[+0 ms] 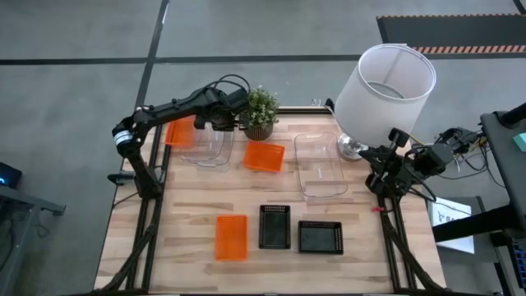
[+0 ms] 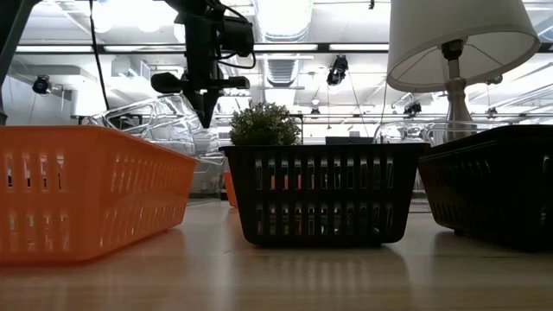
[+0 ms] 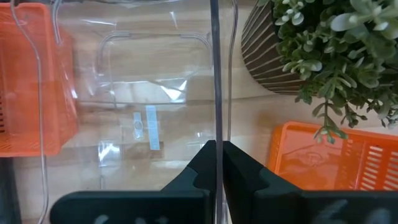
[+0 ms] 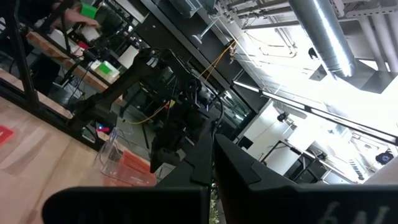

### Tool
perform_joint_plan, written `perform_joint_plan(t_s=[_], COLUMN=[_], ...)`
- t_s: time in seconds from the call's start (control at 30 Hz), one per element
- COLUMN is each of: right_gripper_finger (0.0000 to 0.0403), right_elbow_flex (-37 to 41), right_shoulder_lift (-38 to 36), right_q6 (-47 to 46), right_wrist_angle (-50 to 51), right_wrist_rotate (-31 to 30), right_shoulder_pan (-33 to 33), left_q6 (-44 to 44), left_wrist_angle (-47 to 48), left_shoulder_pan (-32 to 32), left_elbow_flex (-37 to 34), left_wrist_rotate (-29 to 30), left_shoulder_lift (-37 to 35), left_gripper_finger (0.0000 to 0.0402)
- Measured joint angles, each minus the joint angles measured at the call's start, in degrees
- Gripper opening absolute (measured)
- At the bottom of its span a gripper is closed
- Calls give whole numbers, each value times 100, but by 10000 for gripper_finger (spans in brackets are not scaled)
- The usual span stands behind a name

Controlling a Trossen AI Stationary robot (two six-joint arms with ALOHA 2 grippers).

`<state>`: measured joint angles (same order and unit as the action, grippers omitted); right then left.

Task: Stack baskets by color
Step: Stack the bottom transparent bin on the top transparent bin

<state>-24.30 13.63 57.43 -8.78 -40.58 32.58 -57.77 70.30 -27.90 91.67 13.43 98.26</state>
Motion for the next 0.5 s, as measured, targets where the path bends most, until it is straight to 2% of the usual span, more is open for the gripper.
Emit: perform_joint_plan(t_s=[0.5], right_gripper_finger=[9], right_elbow_flex=[1], right_shoulder_lift=[-61], right_q6=[39], right_wrist_angle=[118], right_wrist_rotate=[7], right_shoulder_pan=[0], left_q6=[303], left_wrist_angle=[-45], left_shoulder_pan=[26], left_elbow_flex=[-16], left_wrist_rotate=[-236], left_shoulder_lift=[0], left_gripper_finger=[0])
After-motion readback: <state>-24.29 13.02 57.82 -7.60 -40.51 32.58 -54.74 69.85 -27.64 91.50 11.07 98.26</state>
